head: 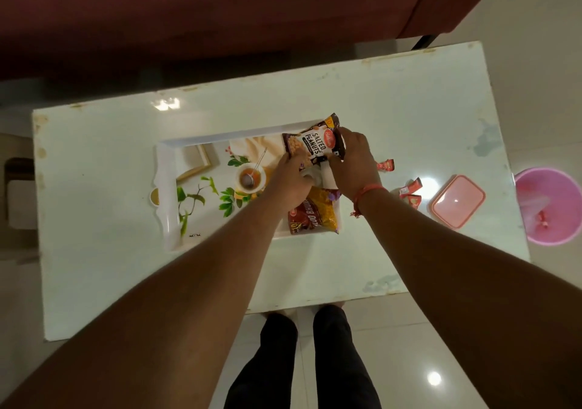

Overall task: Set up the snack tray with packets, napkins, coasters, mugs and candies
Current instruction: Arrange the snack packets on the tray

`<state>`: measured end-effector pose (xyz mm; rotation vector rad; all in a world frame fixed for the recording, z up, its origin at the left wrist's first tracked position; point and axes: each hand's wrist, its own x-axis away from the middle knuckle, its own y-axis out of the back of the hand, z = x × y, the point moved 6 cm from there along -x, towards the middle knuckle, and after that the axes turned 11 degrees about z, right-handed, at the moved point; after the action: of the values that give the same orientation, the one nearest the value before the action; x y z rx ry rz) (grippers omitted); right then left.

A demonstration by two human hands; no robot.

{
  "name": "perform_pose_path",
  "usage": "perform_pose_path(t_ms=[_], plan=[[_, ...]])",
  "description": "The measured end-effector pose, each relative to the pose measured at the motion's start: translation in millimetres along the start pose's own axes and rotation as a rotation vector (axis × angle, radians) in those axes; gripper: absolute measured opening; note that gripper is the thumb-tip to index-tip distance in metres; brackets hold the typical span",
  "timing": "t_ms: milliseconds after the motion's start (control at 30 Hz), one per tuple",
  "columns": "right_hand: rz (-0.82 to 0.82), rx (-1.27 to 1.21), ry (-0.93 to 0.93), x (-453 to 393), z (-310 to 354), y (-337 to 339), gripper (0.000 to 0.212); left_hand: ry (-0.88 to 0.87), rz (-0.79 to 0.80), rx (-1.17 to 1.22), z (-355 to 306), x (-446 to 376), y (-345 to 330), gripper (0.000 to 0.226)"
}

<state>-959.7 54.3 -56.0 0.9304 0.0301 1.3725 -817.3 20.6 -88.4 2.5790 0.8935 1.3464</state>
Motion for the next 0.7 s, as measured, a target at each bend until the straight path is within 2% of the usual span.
perform_pose_path(t_ms=[100, 167, 267, 333, 467, 600, 700], plan=[[-0.112, -0.070, -0.059, 20, -16, 3, 0.046, 0.057, -0.185, 0.099, 15, 18, 9, 0.057], [-0.101, -0.106, -0.140, 37, -28, -5, 0.037, 0.149, -0.243, 0.136, 32, 33, 5, 0.048], [0.009, -0.115, -0.237, 61, -40, -28, 0.036, 0.218, -0.196, 0.244, 52, 46, -14, 0.037], [0.063, -0.133, -0.236, 71, -40, -41, 0.038, 0.243, -0.163, 0.253, 53, 50, -24, 0.030], [0.088, -0.228, -0.261, 73, -36, -52, 0.028, 0.286, -0.122, 0.338, 50, 51, -35, 0.034], [0.114, -0.399, -0.303, 71, -40, -55, 0.017, 0.253, -0.154, 0.472, 54, 55, -25, 0.030], [0.174, -0.338, -0.253, 74, -38, -52, 0.024, 0.088, -0.171, 0.341, 45, 61, -8, 0.027]])
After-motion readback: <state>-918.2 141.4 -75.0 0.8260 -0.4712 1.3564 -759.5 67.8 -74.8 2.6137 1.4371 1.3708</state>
